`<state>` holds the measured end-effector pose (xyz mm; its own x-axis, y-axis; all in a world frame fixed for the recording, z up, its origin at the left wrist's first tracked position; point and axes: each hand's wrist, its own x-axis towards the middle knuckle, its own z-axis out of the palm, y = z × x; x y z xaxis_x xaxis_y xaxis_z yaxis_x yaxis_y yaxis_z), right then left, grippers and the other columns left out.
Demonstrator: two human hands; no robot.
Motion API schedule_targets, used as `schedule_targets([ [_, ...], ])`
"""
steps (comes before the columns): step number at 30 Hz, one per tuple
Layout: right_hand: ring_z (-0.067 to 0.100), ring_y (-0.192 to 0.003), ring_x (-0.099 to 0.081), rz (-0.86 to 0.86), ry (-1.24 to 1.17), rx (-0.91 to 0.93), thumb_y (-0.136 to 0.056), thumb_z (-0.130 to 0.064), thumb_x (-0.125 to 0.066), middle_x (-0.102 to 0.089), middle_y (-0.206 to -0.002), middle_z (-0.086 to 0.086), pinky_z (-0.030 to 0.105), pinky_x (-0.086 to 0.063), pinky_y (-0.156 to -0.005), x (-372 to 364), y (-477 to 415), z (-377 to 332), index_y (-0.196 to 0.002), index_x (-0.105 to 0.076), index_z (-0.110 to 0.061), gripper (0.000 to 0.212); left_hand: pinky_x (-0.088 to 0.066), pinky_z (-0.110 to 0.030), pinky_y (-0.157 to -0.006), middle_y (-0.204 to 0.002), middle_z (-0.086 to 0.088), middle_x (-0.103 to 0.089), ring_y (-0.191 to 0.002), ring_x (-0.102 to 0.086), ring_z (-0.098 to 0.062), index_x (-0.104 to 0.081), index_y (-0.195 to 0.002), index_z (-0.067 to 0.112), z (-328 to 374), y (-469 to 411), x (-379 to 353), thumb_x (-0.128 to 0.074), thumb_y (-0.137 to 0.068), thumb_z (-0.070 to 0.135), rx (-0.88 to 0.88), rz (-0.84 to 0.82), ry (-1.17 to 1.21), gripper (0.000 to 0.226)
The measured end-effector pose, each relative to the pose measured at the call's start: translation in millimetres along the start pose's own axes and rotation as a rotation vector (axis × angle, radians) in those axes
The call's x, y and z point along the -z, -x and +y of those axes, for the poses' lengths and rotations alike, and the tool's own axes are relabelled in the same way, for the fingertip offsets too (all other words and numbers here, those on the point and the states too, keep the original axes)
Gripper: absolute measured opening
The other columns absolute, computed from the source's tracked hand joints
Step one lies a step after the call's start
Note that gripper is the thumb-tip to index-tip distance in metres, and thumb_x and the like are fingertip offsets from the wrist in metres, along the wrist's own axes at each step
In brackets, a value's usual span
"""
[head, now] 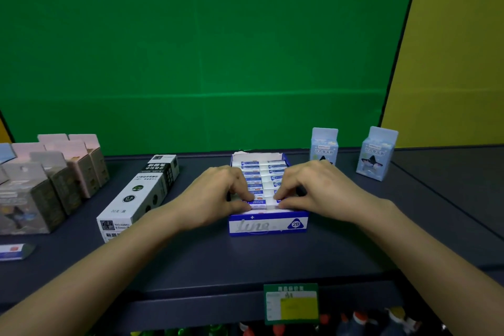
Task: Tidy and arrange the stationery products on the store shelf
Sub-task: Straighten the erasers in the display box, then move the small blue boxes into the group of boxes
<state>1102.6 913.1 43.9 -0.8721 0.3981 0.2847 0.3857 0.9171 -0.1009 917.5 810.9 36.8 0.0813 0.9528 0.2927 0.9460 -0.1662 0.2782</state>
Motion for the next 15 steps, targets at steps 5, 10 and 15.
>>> schedule_targets([
  [5, 0.004, -0.091, -0.061, -0.013, -0.042, 0.012, -0.087, -0.038, -0.056, -0.069, -0.103, -0.014, 0.026, -0.046, -0.078, 2, 12, 5, -0.103, -0.07, -0.031, 0.022, -0.043, -0.029, -0.077, -0.086, 0.01, -0.059, -0.082, -0.055, -0.01, -0.074, -0.091, 0.024, 1, -7, 5, -0.068, -0.078, 0.031, -0.032, -0.079, -0.081, 0.016],
  [10, 0.001, -0.093, -0.06, 0.182, -0.105, -0.132, -0.087, -0.034, -0.056, -0.068, -0.1, -0.019, 0.031, -0.049, -0.084, 21, 40, 39, -0.101, -0.069, -0.032, 0.02, -0.045, -0.033, -0.077, -0.087, 0.01, -0.059, -0.083, -0.054, -0.011, -0.073, -0.083, 0.024, 20, -27, 9, -0.064, -0.078, 0.039, 0.0, 0.051, -0.098, 0.018],
  [15, 0.016, -0.1, -0.056, 0.527, -0.187, -0.365, -0.081, -0.018, -0.066, -0.061, -0.104, -0.001, 0.029, -0.044, -0.082, 41, 61, 107, -0.105, -0.063, -0.016, 0.024, -0.048, -0.036, -0.08, -0.104, -0.002, -0.062, -0.089, -0.057, -0.019, -0.062, -0.105, 0.014, 51, -73, -7, -0.065, -0.079, 0.032, 0.034, 0.201, 0.032, 0.031],
])
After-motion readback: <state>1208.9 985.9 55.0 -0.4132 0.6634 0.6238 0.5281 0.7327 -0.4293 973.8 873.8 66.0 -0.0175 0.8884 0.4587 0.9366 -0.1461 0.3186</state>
